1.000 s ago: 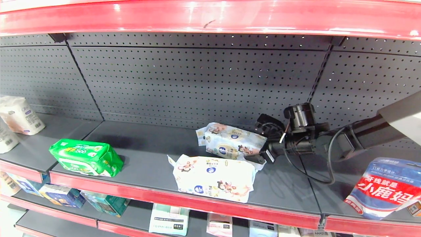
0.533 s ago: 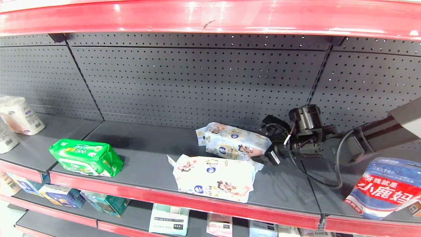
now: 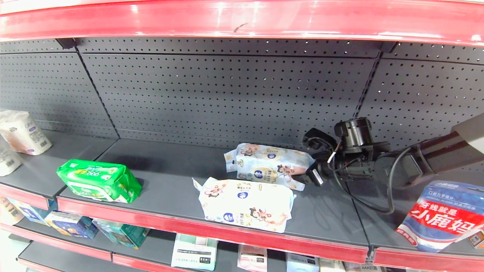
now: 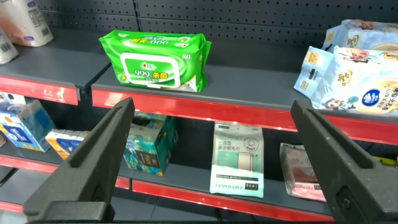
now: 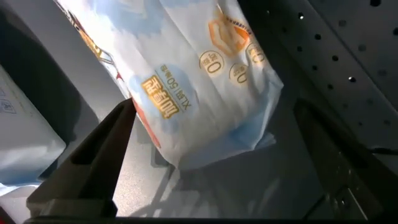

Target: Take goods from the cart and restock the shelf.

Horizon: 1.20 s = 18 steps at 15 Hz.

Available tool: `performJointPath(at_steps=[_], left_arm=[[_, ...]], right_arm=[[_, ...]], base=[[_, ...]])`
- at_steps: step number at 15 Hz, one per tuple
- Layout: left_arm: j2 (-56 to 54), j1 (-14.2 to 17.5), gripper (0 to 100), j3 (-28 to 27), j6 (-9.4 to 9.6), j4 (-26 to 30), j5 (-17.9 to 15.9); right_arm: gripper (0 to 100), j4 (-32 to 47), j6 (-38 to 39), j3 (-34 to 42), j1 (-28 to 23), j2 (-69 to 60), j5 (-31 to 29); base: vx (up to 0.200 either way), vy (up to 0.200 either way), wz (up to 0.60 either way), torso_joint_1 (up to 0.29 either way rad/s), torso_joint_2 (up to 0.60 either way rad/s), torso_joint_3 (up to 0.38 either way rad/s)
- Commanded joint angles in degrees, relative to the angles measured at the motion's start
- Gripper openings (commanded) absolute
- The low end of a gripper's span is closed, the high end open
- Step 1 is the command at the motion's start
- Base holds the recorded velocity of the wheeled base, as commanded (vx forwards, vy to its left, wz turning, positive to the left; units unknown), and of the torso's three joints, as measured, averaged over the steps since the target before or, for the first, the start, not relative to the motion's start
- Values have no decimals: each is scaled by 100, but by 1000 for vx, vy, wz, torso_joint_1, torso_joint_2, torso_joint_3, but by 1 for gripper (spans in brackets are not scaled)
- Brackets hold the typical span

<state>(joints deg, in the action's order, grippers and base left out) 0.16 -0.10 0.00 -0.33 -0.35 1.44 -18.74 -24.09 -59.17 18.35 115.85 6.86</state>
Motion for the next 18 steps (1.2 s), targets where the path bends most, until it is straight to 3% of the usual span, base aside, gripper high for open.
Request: performJointPath(at_steps=[1,13,18], left_arm=[[2,1,100,0,-2,-9,-3],[-7,1,100,0,-2,-9,6],[2,1,100,0,-2,0,6]], right_arm=[[100,2,132,29,2,-53,61],[100,-16,1530,-33,-59,-458,984],[100,-16,2365,-217,-103,-387,421]], base=[[0,0,0,0,0,0],[0,0,0,0,0,0],[0,0,0,0,0,0]])
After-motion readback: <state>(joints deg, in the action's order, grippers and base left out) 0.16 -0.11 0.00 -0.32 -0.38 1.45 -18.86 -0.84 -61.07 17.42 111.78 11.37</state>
